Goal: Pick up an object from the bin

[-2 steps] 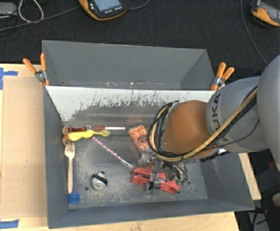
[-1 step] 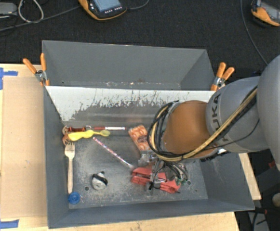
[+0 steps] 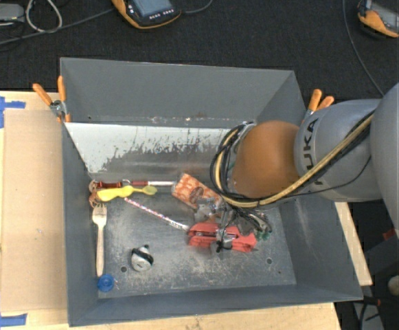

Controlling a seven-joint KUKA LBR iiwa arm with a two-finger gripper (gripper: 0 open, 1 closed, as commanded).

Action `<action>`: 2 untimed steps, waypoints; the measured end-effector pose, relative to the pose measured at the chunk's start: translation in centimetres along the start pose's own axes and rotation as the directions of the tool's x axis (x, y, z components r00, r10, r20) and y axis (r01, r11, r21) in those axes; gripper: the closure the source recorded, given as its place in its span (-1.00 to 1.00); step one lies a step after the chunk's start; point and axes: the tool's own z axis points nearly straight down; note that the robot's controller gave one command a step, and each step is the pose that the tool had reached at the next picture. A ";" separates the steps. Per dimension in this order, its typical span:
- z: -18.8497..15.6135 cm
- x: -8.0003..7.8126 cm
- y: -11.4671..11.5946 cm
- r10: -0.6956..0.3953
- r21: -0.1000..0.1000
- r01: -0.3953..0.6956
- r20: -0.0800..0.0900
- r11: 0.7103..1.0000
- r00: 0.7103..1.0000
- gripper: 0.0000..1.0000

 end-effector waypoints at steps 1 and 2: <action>0.0 0.0 0.0 0.002 -0.001 -0.002 0.000 1.000 1.000 1.00; 0.0 0.0 0.0 0.004 -0.001 -0.004 0.000 1.000 1.000 1.00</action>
Offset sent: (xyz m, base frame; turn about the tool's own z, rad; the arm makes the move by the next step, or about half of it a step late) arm 0.0000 0.0000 0.0000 0.0000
